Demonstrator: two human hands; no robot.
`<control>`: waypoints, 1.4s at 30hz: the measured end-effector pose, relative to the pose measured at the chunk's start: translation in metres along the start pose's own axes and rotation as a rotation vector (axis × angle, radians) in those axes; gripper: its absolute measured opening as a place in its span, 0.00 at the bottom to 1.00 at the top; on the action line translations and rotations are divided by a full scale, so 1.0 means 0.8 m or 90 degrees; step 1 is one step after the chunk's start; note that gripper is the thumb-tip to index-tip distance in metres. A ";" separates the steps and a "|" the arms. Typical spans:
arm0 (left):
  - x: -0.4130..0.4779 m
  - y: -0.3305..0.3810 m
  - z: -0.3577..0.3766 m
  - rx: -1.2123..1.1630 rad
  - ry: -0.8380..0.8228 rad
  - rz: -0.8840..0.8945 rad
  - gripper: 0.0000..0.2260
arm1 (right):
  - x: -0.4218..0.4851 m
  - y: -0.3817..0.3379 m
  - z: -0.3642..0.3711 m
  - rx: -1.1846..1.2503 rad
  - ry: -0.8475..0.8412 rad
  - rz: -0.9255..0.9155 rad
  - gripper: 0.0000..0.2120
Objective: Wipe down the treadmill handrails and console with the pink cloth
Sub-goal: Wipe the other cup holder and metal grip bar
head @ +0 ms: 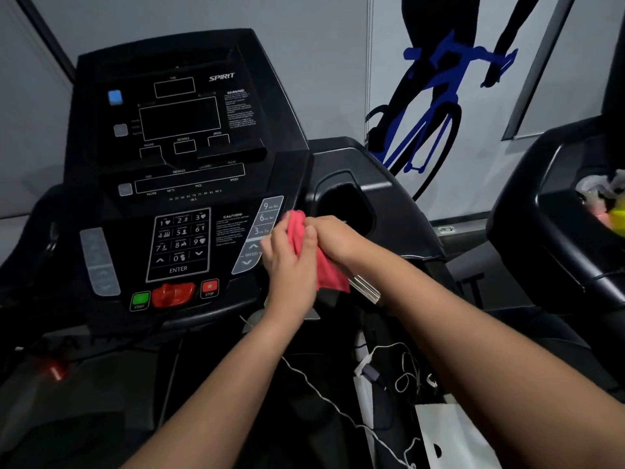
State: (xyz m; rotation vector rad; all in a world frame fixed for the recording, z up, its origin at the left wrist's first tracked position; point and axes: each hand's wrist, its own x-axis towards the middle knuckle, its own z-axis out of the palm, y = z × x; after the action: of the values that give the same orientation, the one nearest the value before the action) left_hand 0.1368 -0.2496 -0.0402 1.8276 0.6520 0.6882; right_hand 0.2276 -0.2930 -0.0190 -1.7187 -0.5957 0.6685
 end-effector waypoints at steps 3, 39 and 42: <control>0.011 0.017 0.013 0.177 0.039 0.067 0.17 | -0.002 0.014 -0.004 0.005 0.003 -0.064 0.15; 0.060 0.086 0.008 0.055 -0.245 0.131 0.10 | -0.031 0.021 -0.029 0.408 0.226 -0.167 0.18; 0.030 0.113 0.024 0.044 -0.455 0.123 0.20 | -0.044 0.023 -0.050 0.532 0.228 -0.219 0.16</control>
State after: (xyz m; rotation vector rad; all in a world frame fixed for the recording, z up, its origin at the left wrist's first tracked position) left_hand 0.1778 -0.2741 0.0428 2.0399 0.0249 0.0975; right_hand 0.2314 -0.3488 -0.0244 -0.8860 -0.2770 0.2789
